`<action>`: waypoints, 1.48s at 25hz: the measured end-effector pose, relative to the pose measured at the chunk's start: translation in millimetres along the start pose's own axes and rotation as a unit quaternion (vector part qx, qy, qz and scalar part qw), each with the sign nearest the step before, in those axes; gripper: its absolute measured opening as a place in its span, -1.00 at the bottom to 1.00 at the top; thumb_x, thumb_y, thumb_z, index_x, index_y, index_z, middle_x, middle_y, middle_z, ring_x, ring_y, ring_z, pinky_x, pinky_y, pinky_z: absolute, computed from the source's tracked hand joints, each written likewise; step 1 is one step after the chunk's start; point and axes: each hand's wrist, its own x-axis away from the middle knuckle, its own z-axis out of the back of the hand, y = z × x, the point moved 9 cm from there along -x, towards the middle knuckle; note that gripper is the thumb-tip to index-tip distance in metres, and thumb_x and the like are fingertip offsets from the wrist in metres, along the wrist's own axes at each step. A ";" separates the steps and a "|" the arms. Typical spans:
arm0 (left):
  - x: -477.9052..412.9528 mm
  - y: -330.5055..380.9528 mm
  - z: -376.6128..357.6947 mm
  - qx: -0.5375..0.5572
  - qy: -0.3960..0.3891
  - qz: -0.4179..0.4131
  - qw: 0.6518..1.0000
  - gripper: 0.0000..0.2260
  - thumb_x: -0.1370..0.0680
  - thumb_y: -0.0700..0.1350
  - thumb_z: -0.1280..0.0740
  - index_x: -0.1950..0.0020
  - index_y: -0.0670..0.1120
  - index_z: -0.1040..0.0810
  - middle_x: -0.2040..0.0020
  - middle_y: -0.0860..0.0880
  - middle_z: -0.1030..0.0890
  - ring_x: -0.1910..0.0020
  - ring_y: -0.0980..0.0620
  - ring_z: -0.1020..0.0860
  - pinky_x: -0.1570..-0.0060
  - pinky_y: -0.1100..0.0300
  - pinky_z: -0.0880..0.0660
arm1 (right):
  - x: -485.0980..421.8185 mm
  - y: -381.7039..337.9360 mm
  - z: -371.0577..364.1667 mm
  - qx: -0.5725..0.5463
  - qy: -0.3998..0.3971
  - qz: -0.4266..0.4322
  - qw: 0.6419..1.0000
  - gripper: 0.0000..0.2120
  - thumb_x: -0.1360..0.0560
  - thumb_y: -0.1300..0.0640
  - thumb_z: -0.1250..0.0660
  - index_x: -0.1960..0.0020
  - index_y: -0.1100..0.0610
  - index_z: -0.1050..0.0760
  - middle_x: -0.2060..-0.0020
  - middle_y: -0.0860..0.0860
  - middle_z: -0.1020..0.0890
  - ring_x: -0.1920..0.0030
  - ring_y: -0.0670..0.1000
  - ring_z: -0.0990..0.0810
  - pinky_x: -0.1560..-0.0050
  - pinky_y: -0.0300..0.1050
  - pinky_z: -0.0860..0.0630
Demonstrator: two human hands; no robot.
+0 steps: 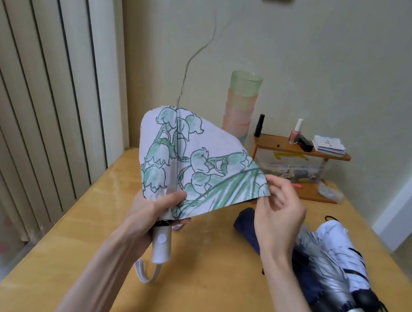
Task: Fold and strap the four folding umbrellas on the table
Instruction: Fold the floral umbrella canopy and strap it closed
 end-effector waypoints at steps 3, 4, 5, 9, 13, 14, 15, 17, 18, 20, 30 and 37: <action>-0.4 0.7 4.9 -0.008 0.014 -0.006 1.000 -0.79 -0.53 -0.40 -0.44 -0.15 -0.30 -0.58 0.16 -0.19 -0.69 0.34 -0.11 -0.64 0.25 -0.05 -0.65 | -7.2 8.8 1.2 0.010 -0.045 -0.020 0.999 -0.75 -0.53 0.35 -0.50 -0.08 0.02 -0.68 0.13 -0.13 -0.74 0.11 -0.17 -0.69 0.07 -0.26 -0.61; -1.0 1.4 7.2 -0.015 0.019 -0.011 1.000 -0.81 -0.54 -0.41 -0.43 -0.14 -0.29 -0.58 0.17 -0.17 -0.70 0.37 -0.08 -0.63 0.33 0.02 -0.63 | -8.3 -0.8 6.6 0.071 -0.030 0.039 0.996 -0.75 -0.52 0.35 -0.51 -0.08 0.06 -0.69 0.14 -0.11 -0.73 0.15 -0.17 -0.65 0.10 -0.30 -0.58; -1.7 1.7 9.1 -0.018 0.026 -0.014 0.999 -0.81 -0.54 -0.42 -0.42 -0.13 -0.26 -0.58 0.19 -0.14 -0.71 0.40 -0.06 -0.62 0.38 0.06 -0.61 | -5.2 -14.1 9.7 0.141 -0.007 0.112 0.984 -0.77 -0.50 0.36 -0.50 -0.09 0.11 -0.70 0.15 -0.08 -0.71 0.18 -0.15 -0.60 0.11 -0.33 -0.53; -1.9 -3.4 9.7 -0.028 0.031 -0.011 0.999 -0.80 -0.55 -0.40 -0.43 -0.14 -0.24 -0.60 0.14 -0.12 -0.74 0.35 -0.04 -0.67 0.33 0.05 -0.66 | 5.4 -16.9 -1.6 0.105 0.003 0.113 0.988 -0.70 -0.51 0.38 -0.47 -0.18 0.13 -0.64 0.05 -0.13 -0.72 0.06 -0.14 -0.65 0.04 -0.26 -0.57; -2.3 1.0 15.0 -0.049 0.032 -0.023 0.998 -0.75 -0.53 -0.36 -0.47 -0.18 -0.18 -0.62 0.01 -0.15 -0.75 0.20 -0.08 -0.70 0.25 0.02 -0.67 | -2.6 -7.2 -0.3 0.103 -0.014 0.070 0.992 -0.70 -0.47 0.44 -0.48 -0.12 0.15 -0.67 0.12 -0.17 -0.72 0.09 -0.29 -0.67 0.14 -0.31 -0.60; -3.4 2.0 18.2 -0.049 0.036 -0.025 0.998 -0.70 -0.50 -0.33 -0.51 -0.21 -0.18 -0.63 -0.02 -0.15 -0.75 0.15 -0.09 -0.71 0.21 0.01 -0.67 | -4.7 -9.8 3.7 0.117 -0.004 0.085 0.989 -0.73 -0.46 0.43 -0.49 -0.10 0.16 -0.67 0.16 -0.13 -0.72 0.14 -0.29 -0.65 0.18 -0.32 -0.58; -4.1 2.2 20.0 -0.048 0.037 -0.025 0.998 -0.64 -0.46 -0.30 -0.56 -0.24 -0.17 -0.63 -0.06 -0.16 -0.75 0.10 -0.10 -0.71 0.16 0.00 -0.68 | -6.1 -11.5 6.3 0.124 -0.001 0.097 0.988 -0.74 -0.46 0.41 -0.49 -0.08 0.17 -0.67 0.18 -0.10 -0.71 0.17 -0.25 -0.64 0.21 -0.29 -0.58; -5.2 2.7 22.7 -0.057 0.035 -0.025 0.997 -0.57 -0.42 -0.27 -0.59 -0.28 -0.16 -0.62 -0.12 -0.17 -0.74 0.02 -0.12 -0.73 0.06 -0.03 -0.67 | -4.4 -10.1 5.9 0.130 -0.011 0.109 0.985 -0.76 -0.48 0.38 -0.48 -0.09 0.16 -0.65 0.18 -0.05 -0.73 0.20 -0.14 -0.63 0.21 -0.11 -0.61; -5.1 4.3 24.0 -0.066 0.034 -0.030 0.997 -0.58 -0.45 -0.28 -0.58 -0.29 -0.15 -0.62 -0.13 -0.16 -0.74 -0.02 -0.13 -0.73 0.00 -0.04 -0.66 | -2.6 -8.9 4.0 0.133 -0.017 0.112 0.985 -0.77 -0.49 0.36 -0.48 -0.10 0.15 -0.64 0.17 -0.04 -0.73 0.21 -0.11 -0.63 0.21 -0.05 -0.61; -4.6 9.7 25.2 -0.080 0.032 -0.045 0.995 -0.60 -0.49 -0.31 -0.53 -0.30 -0.12 -0.61 -0.14 -0.13 -0.75 -0.08 -0.14 -0.73 -0.08 -0.03 -0.63 | -0.7 -9.2 0.5 0.145 -0.030 0.121 0.982 -0.77 -0.50 0.33 -0.48 -0.12 0.14 -0.64 0.14 -0.05 -0.75 0.20 -0.10 -0.65 0.19 0.02 -0.63; 5.9 29.1 38.4 -0.238 0.003 -0.094 0.967 -0.60 -0.42 -0.25 -0.61 -0.19 -0.01 -0.62 -0.04 0.00 -0.77 0.00 0.01 -0.74 0.05 0.16 -0.64 | 5.8 -21.5 -35.2 0.018 -0.397 -0.019 0.918 -0.20 -0.51 0.00 -0.47 -0.60 -0.41 -0.18 -0.52 -0.22 -0.35 -0.52 -0.22 -0.35 -0.50 -0.07 -0.36; 11.4 19.8 18.9 -0.309 -0.100 -0.070 0.943 -0.47 -0.38 -0.29 -0.63 -0.29 -0.05 -0.57 -0.14 0.03 -0.76 -0.10 0.01 -0.73 -0.09 0.10 -0.68 | 18.9 -20.7 -56.1 0.029 -0.415 -0.043 0.908 -0.60 -0.56 -0.22 -0.46 -0.36 -0.18 -0.61 -0.42 -0.33 -0.40 -0.48 -0.25 -0.39 -0.53 0.08 -0.40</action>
